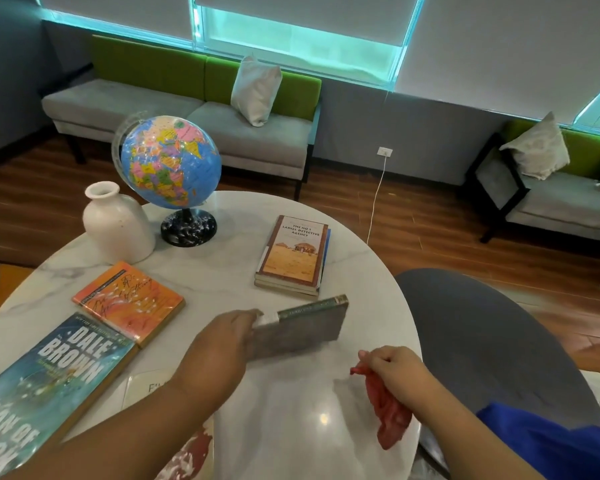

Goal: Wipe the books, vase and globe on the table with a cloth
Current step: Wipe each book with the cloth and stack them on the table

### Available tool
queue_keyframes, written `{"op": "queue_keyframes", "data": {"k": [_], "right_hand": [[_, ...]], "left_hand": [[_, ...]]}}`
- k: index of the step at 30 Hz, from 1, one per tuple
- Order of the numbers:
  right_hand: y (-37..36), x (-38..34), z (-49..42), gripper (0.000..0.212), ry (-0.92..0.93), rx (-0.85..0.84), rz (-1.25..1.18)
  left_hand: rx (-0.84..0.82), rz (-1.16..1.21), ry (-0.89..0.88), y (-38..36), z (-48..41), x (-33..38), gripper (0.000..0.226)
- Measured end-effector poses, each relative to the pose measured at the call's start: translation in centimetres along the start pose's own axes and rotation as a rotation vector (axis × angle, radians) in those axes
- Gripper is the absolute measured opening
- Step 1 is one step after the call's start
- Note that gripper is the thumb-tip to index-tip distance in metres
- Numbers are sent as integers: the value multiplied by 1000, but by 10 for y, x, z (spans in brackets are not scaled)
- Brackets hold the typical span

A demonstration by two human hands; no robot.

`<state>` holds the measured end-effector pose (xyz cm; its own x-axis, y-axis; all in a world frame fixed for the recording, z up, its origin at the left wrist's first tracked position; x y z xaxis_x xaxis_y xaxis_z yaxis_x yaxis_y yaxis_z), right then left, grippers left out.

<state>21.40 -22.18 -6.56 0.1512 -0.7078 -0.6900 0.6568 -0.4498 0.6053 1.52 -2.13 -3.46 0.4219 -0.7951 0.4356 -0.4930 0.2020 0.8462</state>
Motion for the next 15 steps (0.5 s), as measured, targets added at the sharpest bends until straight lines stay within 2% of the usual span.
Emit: {"op": "queue_keyframes", "data": {"k": [2, 3, 6, 8, 9, 11, 13, 15], "right_hand": [[-13, -2, 0, 15, 10, -75, -24], [-21, -3, 0, 15, 4, -115, -41], [-44, -10, 1, 64, -40, -253, -147], [-58, -18, 1, 80, -74, -345, -279], [-65, -22, 1, 75, -83, -387, -397], [-71, -35, 0, 46, -104, -429, -630], [-68, -46, -5, 27, -112, -370, -739], [-61, -52, -18, 21, -85, -249, -742]], "left_hand": [[40, 186, 194, 13, -11, 2, 24], [62, 243, 248, 16, -15, 3, 23], [103, 443, 362, 20, -27, 3, 27], [57, 614, 445, 12, -35, 0, 29], [29, 727, 509, 6, -38, -2, 29], [-14, 952, 637, -7, -45, -5, 28], [-27, 1062, 712, -16, -53, -10, 28], [-56, 1088, 744, -21, -63, -13, 29]]}}
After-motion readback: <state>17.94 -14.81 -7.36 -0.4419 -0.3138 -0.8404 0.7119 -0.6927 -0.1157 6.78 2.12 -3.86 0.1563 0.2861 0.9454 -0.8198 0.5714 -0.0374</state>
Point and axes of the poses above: each hand's wrist, its own z-axis away from the middle knuckle, its own y-axis out of the back of the hand, x = y × z, the point moved 5 cm from there along -z, towards the middle knuckle, and after that the axes turned 6 degrees about x, right-handed, at the moved point
